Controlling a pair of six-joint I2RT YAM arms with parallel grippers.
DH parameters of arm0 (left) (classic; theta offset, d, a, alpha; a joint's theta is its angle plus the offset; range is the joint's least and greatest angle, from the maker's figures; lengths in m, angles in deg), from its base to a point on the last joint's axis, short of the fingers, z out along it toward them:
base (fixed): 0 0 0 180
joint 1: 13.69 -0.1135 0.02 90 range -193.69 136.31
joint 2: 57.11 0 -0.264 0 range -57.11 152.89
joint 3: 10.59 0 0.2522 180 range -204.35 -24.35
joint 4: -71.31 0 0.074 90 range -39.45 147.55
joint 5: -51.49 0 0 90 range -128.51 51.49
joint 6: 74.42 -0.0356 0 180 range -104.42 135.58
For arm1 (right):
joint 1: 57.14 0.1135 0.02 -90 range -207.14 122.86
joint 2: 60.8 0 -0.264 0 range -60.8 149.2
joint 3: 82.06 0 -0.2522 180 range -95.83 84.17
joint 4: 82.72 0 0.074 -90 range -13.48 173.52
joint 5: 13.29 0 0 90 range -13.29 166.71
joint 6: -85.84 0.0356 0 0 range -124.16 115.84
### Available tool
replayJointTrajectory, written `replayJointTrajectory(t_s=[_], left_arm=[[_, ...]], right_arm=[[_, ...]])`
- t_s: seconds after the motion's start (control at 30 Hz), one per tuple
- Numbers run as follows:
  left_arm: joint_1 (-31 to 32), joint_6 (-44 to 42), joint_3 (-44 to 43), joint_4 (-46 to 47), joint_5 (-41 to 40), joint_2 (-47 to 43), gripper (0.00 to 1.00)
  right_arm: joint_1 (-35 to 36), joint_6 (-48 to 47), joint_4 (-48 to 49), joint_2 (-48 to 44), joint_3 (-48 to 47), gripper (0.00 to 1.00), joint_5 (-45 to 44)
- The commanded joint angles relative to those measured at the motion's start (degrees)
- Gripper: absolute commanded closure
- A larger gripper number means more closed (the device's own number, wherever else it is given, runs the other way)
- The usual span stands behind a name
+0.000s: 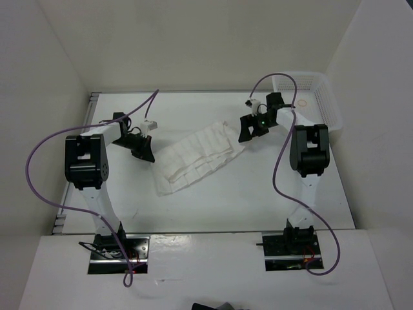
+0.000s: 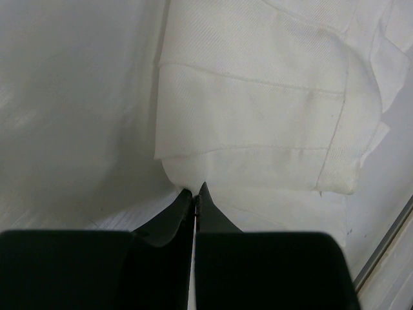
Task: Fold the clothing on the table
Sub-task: Fold the skirt
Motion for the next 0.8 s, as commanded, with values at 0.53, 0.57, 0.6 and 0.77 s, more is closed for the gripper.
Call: replayJointTrajectory(t_s=[0.53, 0.57, 0.6, 0.77], left_arm=[[1.2, -2.2, -0.2, -1.3, 2.8, -0.8, 1.00], [1.2, -2.2, -0.2, -1.3, 2.8, -0.8, 1.00], [1.2, -2.2, -0.2, -1.3, 2.8, -0.8, 1.00], [1.2, -2.2, -0.2, -1.8, 2.8, -0.8, 1.00]], right_arm=[[2.5, 0.7, -3.5, 2.7, -3.8, 0.01, 11.3], [3.3, 0.7, -3.5, 2.7, -3.8, 0.01, 11.8], [3.3, 0.7, -3.5, 2.7, -3.8, 0.01, 11.8], [5.1, 1.3, -3.5, 2.7, -3.8, 0.01, 12.3]])
